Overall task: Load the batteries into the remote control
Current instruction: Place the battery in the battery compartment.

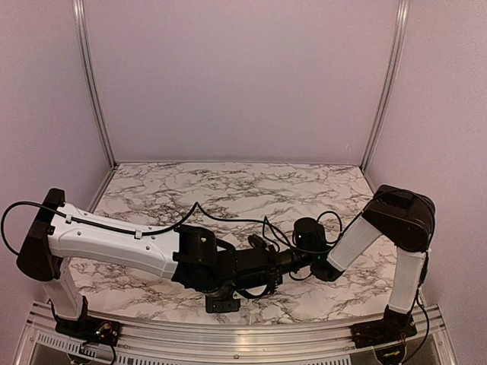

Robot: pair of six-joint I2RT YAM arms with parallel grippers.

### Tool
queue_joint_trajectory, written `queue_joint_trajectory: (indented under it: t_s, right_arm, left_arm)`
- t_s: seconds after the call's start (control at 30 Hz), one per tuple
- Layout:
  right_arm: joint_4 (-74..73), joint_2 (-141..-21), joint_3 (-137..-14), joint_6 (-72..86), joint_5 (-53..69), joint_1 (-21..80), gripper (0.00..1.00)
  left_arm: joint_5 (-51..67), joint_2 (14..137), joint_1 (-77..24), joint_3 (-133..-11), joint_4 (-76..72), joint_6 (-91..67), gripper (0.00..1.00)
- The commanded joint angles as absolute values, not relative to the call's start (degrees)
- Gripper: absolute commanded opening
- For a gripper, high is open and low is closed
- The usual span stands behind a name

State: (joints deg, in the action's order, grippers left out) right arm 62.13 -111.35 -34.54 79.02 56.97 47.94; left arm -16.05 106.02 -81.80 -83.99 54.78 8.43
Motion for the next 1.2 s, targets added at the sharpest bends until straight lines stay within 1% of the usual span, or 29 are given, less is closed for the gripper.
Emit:
queue_joint_trajectory:
  t_s: [0.0, 0.57, 0.83, 1.17]
  right_arm:
    - [68.63, -111.61, -35.36, 81.53, 57.31, 49.22, 0.00]
    - [69.80, -112.19, -35.43, 82.13, 56.21, 49.22, 0.00]
    - [70.45, -112.01, -35.41, 82.75, 55.97, 49.26, 0.00]
    - [73.08, -113.55, -35.16, 84.50, 55.46, 49.23, 0.00]
  left_arm:
    - [-18.58, 108.28, -82.37, -86.27, 53.65, 9.20, 0.01]
    - [-18.55, 108.64, -83.43, -88.76, 54.07, 9.97, 0.02]
    - [-20.11, 110.30, -84.05, -89.12, 54.56, 10.20, 0.06]
    - [-20.08, 109.62, -84.66, -89.34, 54.66, 10.17, 0.06]
